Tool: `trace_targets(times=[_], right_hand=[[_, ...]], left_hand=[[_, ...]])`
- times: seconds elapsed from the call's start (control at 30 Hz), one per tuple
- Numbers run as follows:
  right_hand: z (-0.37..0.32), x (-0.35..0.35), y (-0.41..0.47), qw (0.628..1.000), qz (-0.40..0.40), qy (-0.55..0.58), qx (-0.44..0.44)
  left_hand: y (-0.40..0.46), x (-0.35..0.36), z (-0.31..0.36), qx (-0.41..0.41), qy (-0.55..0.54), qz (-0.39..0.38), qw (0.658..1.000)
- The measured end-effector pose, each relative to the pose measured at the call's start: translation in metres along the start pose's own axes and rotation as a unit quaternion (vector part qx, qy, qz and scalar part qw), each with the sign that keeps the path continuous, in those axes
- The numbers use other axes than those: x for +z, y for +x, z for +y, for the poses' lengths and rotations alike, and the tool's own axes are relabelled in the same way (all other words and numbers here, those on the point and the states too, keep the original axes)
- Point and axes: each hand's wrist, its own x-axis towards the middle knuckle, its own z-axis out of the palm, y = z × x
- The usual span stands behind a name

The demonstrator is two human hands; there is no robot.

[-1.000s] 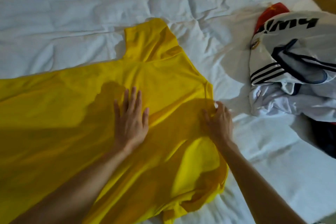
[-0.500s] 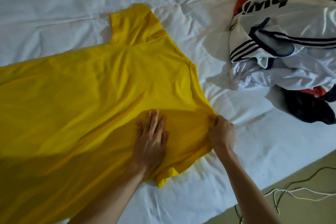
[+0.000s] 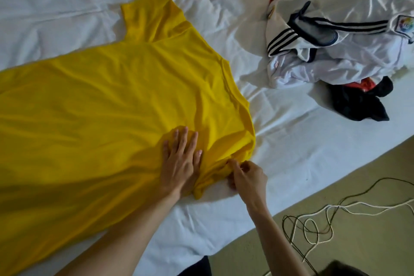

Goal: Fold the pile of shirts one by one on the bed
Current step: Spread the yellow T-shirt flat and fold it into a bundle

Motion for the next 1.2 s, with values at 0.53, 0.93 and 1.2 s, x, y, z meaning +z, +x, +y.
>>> trace_targets(times=[0.53, 0.93, 1.2], right_hand=[[0.016, -0.011, -0.029, 0.988, -0.078, 0.111, 0.078], [0.032, -0.008, -0.046, 0.901, -0.056, 0.405, 0.145], [0.062, -0.084, -0.017, 0.984, -0.079, 0.147, 0.069]], left_hand=[[-0.006, 0.003, -0.003, -0.009, -0.02, -0.015, 1.0], [-0.01, 0.009, 0.0, -0.028, 0.016, -0.007, 0.999], [-0.015, 0.006, 0.003, -0.039, -0.011, 0.001, 0.999]])
